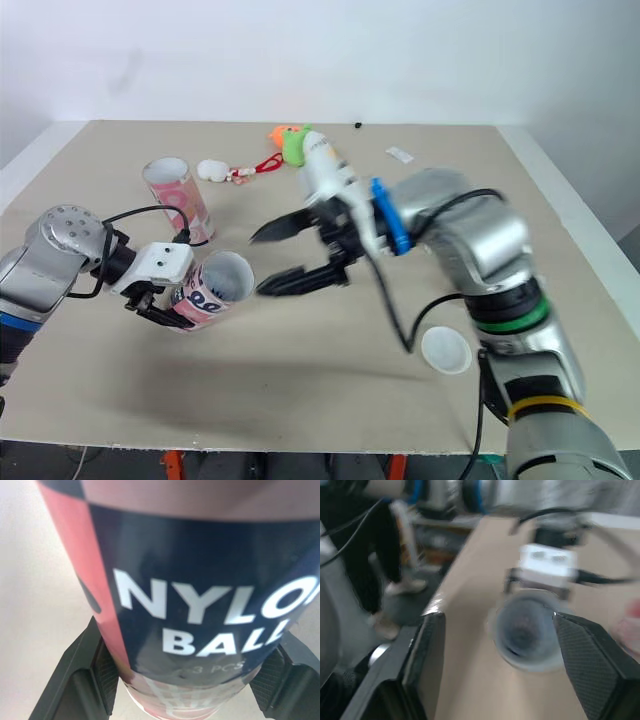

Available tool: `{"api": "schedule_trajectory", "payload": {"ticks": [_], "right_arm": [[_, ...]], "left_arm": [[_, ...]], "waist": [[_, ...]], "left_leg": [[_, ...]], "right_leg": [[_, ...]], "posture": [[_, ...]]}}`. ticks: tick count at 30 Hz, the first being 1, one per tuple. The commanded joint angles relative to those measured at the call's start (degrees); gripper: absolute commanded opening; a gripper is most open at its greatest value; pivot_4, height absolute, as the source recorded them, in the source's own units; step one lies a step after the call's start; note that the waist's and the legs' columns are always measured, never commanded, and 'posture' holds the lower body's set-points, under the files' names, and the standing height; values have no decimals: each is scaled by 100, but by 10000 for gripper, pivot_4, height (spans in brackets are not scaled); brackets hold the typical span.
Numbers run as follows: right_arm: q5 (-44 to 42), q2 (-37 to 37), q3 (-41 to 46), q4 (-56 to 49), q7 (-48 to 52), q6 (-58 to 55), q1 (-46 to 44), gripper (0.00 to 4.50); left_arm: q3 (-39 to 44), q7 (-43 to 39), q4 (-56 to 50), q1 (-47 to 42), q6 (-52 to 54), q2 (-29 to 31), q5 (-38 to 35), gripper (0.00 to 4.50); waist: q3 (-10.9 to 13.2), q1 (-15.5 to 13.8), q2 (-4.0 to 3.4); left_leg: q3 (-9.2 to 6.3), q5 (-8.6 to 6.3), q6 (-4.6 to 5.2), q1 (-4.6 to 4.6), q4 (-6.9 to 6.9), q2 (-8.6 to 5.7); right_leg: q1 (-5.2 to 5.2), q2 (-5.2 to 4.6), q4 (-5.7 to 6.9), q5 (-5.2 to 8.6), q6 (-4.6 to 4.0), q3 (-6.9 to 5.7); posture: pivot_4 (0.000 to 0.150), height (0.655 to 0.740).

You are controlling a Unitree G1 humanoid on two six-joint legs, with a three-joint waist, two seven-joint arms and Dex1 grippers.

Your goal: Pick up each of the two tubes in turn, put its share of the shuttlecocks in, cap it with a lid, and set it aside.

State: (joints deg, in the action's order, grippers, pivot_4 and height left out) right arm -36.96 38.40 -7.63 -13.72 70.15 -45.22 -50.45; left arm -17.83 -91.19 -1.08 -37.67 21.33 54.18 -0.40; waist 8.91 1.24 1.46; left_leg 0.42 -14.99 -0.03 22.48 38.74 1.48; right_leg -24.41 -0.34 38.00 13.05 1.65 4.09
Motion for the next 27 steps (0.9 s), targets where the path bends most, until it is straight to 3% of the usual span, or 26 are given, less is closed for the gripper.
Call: {"api": "schedule_trajectory", "payload": {"ticks": [1,6,9,16,27], "right_arm": [[394,74,748,-392,-1312,-26,812,37271],[1016,-519,1422,-1549,-3822,-1302,2687,37271],[1303,-881,1521,-1962,-4687,-1678,3108,37271],[1881,-1686,1049,-1367,-5735,-1477,2735,37271],[2502,-1891,784,502,-5854,-552,2191,37271]], "left_arm": [[-79,41,-123,215,99,30,-37,29661],[4,93,-203,380,137,102,-78,29661],[6,102,-172,403,119,87,-73,29661],[-31,95,-123,346,89,30,-62,29661],[98,175,-331,574,213,135,-130,29661]], "waist": [[-1,6,1],[-1,10,-13],[-1,10,-14],[-1,60,-15],[0,77,-15]], "left_leg": [[0,0,0,0,-3,-9],[-4,0,0,-4,-11,-11],[-14,0,-1,-4,-16,-10],[-4,2,-3,-19,-15,-16],[1,0,-1,-12,-17,-19]], "right_leg": [[-1,2,0,1,0,-1],[-14,9,19,30,25,7],[-10,10,19,40,22,0],[1,12,17,29,35,14],[-1,6,10,35,38,15]], "posture": [[1500,7323],[1500,7323],[1500,7323],[1500,7323],[1500,7323]]}}
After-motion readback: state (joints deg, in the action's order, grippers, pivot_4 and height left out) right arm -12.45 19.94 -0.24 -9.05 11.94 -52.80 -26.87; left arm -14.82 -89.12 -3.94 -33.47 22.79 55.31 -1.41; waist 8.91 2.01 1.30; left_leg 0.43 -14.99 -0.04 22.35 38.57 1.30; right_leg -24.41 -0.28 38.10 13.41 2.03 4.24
